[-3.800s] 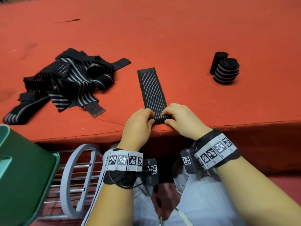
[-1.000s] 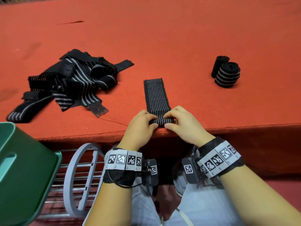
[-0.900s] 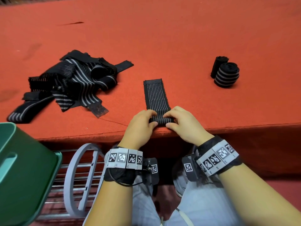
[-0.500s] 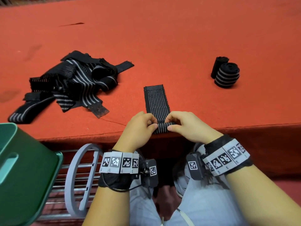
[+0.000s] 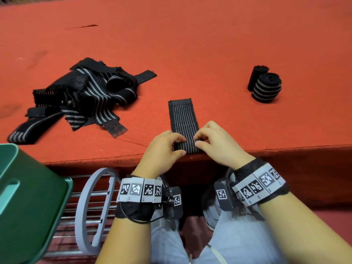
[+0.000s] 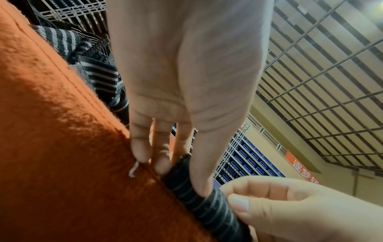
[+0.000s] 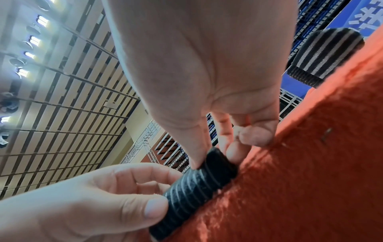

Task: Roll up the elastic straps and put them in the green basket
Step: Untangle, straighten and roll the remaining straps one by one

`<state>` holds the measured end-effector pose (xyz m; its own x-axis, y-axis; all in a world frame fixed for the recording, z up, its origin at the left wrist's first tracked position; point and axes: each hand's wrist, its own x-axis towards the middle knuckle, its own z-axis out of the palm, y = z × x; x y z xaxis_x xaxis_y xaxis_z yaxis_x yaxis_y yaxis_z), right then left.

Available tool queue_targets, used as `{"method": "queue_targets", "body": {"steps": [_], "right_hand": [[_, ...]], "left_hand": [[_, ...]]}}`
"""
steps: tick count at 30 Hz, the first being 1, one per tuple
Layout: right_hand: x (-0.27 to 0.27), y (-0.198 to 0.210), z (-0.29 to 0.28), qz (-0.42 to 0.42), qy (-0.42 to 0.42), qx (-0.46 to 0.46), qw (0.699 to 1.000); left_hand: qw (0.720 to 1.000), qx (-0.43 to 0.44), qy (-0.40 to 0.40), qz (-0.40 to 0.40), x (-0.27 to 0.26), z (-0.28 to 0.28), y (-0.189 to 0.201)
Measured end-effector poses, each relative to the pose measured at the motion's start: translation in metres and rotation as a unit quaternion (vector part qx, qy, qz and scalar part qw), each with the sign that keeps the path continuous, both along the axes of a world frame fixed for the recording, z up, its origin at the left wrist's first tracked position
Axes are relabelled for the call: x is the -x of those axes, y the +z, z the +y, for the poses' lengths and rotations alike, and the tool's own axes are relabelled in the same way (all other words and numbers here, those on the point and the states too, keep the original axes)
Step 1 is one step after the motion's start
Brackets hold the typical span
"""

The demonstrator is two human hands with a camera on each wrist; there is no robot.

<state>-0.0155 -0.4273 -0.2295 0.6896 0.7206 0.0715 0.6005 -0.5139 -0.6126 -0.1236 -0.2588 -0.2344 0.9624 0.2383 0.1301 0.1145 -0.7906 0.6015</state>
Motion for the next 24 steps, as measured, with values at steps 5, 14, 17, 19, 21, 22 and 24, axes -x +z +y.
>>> {"method": "queue_targets", "body": {"steps": [5,14,17,19,21,22,24], "right_hand": [[0.0,0.003,-0.001,-0.038,0.014,0.001,0.999],[0.001,0.0,0.001,-0.044,0.019,0.04,0.998],[0.0,0.002,0.0,-0.034,0.021,0.025,0.999],[0.0,0.004,-0.004,-0.016,0.026,0.01,0.999],[-0.002,0.008,-0.009,0.02,0.039,0.003,0.999],[-0.003,0.01,-0.012,0.036,0.047,0.008,0.998],[-0.007,0.012,-0.014,0.052,0.059,0.031,0.996]], "left_hand": [[1.0,0.004,0.009,0.01,-0.002,0.001,0.0],[0.999,0.02,0.029,0.028,-0.001,-0.006,0.006],[0.998,0.011,0.036,0.044,0.0,-0.007,0.009],[0.998,0.023,0.037,0.046,0.001,-0.007,0.011],[0.997,0.045,0.027,0.054,0.003,-0.006,0.013],[0.997,0.051,0.02,0.061,0.004,-0.005,0.014],[0.995,0.053,0.005,0.08,0.006,-0.004,0.017]]}}
